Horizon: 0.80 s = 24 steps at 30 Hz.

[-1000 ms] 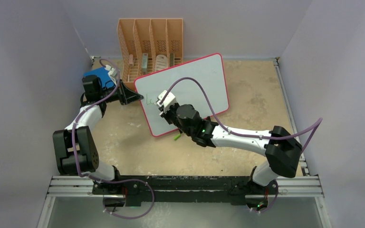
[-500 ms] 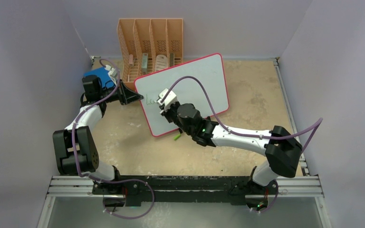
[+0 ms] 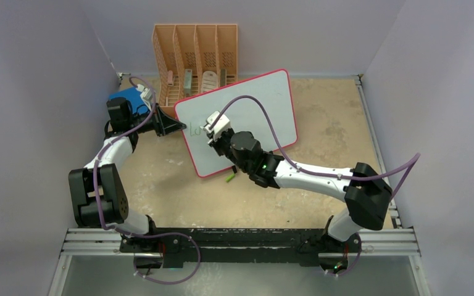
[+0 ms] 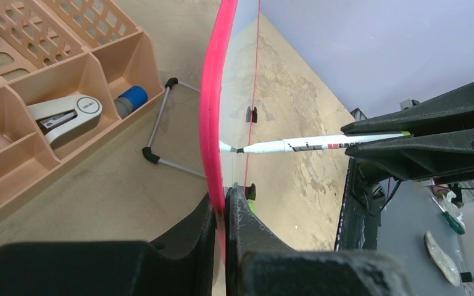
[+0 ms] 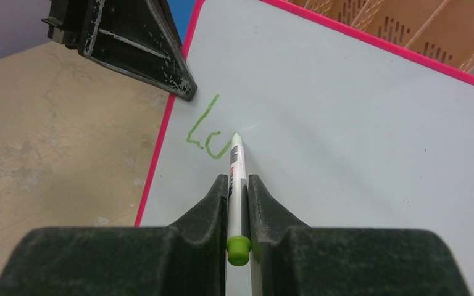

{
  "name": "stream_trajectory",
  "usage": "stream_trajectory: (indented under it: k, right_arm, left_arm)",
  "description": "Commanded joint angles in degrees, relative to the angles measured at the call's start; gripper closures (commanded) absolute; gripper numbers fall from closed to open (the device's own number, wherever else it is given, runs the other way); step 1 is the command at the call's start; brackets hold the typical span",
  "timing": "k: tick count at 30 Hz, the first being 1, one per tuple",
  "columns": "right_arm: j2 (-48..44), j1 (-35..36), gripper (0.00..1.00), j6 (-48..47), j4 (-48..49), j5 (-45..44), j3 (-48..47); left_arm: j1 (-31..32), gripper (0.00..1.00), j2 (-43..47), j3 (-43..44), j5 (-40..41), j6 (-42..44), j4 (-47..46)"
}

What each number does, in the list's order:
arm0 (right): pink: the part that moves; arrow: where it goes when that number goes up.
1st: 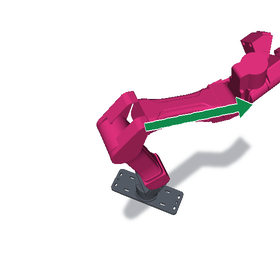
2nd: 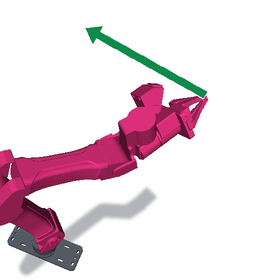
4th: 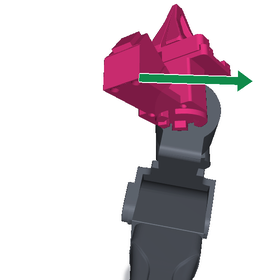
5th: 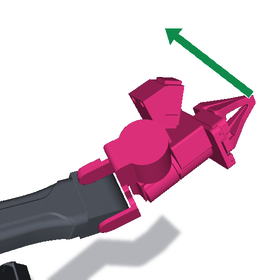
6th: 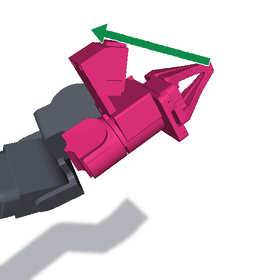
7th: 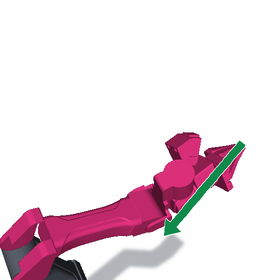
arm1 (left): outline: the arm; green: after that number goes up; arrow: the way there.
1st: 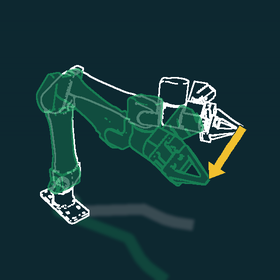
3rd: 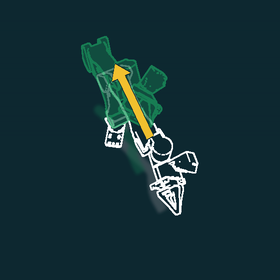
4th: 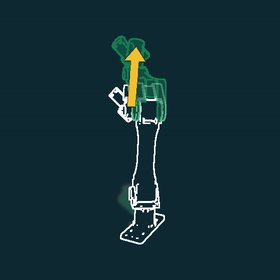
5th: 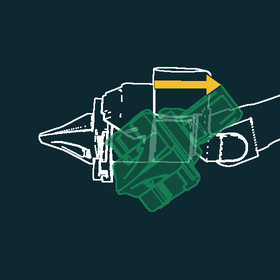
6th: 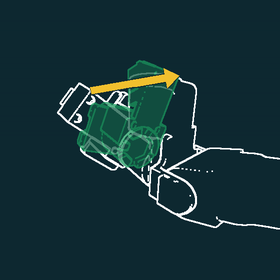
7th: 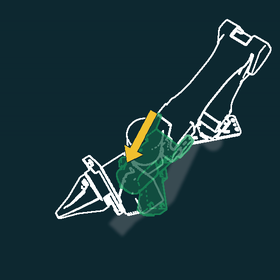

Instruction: Write a sentence on the whiteboard

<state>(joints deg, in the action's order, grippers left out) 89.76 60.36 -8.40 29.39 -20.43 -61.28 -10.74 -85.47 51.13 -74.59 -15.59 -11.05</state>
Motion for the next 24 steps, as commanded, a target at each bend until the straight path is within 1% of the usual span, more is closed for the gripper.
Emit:
stream_trajectory:
  k: [1, 24]
  right_arm:
    - [0.66, -0.24, 1.00, -0.30, 2.23, -0.41, -3.17]
    - [0.69, 0.02, 1.00, -1.31, 0.88, 3.98, -2.80]
  left_arm:
    - [0.95, 1.00, 1.01, 1.67, -0.74, 2.50, -0.69]
    - [0.96, 1.00, 1.01, 1.68, -0.47, 2.41, -0.64]
